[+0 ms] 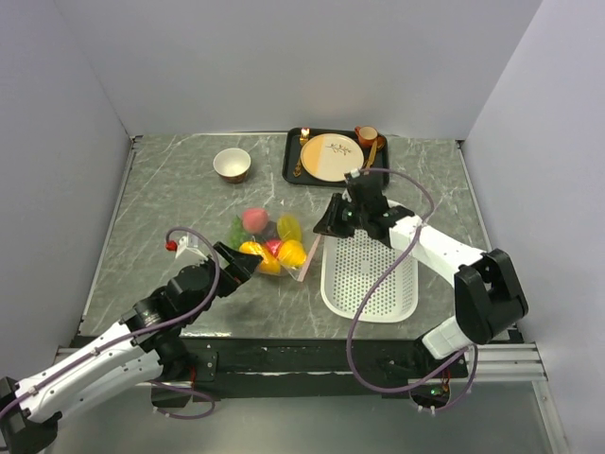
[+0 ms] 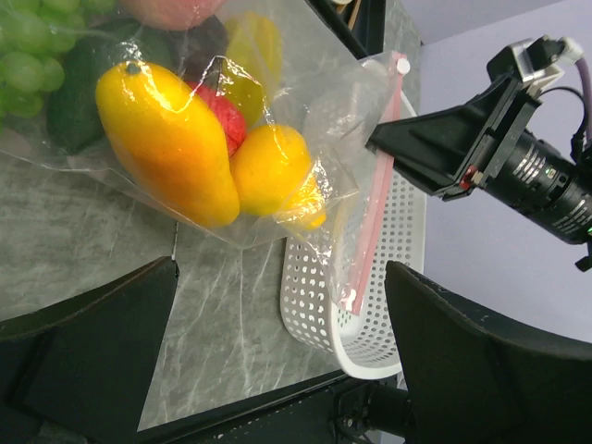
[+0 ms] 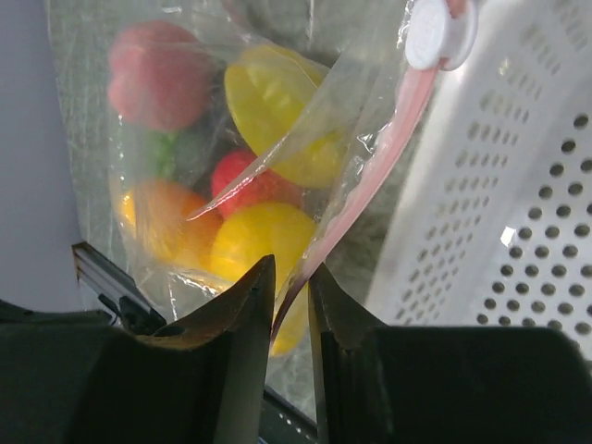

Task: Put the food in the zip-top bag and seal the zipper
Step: Adjust the zipper food storage bag at the center of the board, then reset both arms

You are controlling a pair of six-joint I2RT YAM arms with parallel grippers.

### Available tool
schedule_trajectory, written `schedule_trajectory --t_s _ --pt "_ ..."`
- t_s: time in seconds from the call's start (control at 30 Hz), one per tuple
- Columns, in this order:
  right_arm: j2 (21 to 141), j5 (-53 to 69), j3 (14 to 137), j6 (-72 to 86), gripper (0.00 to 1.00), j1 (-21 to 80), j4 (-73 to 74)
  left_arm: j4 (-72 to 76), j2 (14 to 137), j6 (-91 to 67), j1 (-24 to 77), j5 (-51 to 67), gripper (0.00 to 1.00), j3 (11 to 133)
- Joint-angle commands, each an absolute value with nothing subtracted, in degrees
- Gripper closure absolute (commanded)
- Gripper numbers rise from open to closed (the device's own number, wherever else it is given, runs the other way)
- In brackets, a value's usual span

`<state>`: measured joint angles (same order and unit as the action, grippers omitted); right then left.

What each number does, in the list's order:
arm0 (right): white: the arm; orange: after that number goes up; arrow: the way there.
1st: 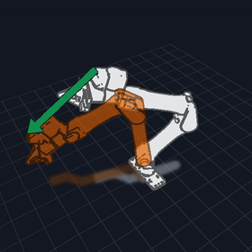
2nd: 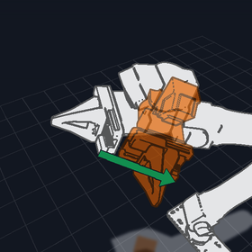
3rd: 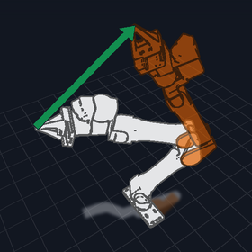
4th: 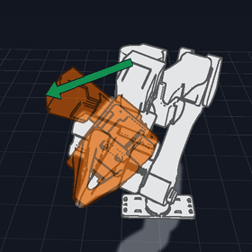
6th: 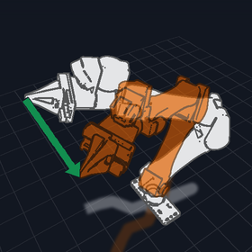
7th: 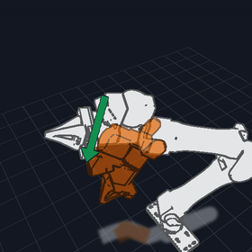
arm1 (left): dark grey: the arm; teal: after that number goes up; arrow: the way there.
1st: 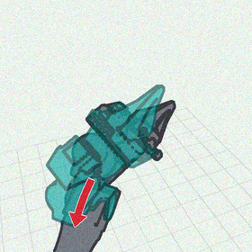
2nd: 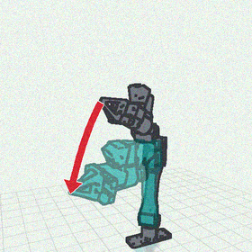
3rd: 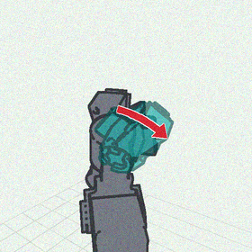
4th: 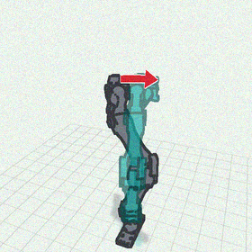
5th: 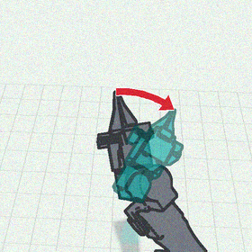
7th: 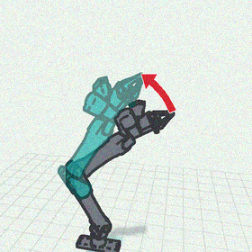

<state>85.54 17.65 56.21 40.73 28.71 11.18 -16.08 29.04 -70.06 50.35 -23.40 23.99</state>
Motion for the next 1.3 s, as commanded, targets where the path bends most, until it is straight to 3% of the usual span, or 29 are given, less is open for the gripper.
schedule_trajectory --t_s 0.0,0.1,0.3,0.57,0.73,0.8,0.9,1.1,1.17,1.27 --pt "87.97 11.79 64.15 37.18 0.73 30.58 16.68 -18.10 26.64 -69.43 50.45 -26.10 0.01 26.37" --pt "88.42 8.00 66.53 36.04 0.79 31.90 18.28 -19.59 25.32 -69.78 50.36 -26.80 0.01 26.37" --pt "95.95 8.53 72.15 34.19 0.79 33.48 21.87 -19.95 24.26 -70.22 50.36 -27.33 0.01 25.84" --pt "108.36 8.00 83.40 31.03 0.76 39.02 27.07 -21.09 26.10 -69.52 50.36 -26.63 0.01 27.16" --pt "109.51 7.39 85.08 29.80 0.72 40.17 27.33 -21.01 26.89 -68.65 50.36 -26.02 0.01 27.77" --pt "107.59 3.72 83.95 29.71 0.58 40.34 27.77 -20.57 27.07 -67.77 50.45 -25.58 0.01 28.03" --pt "101.71 -2.35 80.53 29.18 0.48 40.17 27.60 -20.57 28.21 -65.92 50.36 -25.49 0.01 29.26" --pt "86.68 -22.21 72.36 28.92 0.43 39.20 28.04 -23.11 33.56 -59.60 50.36 -27.51 0.01 35.22" --pt "80.99 -29.74 69.19 29.09 0.27 39.11 27.17 -23.55 37.25 -54.97 50.36 -27.69 0.01 37.69" --pt "74.21 -32.78 61.89 27.69 0.13 37.01 23.84 -23.91 43.49 -48.37 50.36 -25.85 0.01 43.14"
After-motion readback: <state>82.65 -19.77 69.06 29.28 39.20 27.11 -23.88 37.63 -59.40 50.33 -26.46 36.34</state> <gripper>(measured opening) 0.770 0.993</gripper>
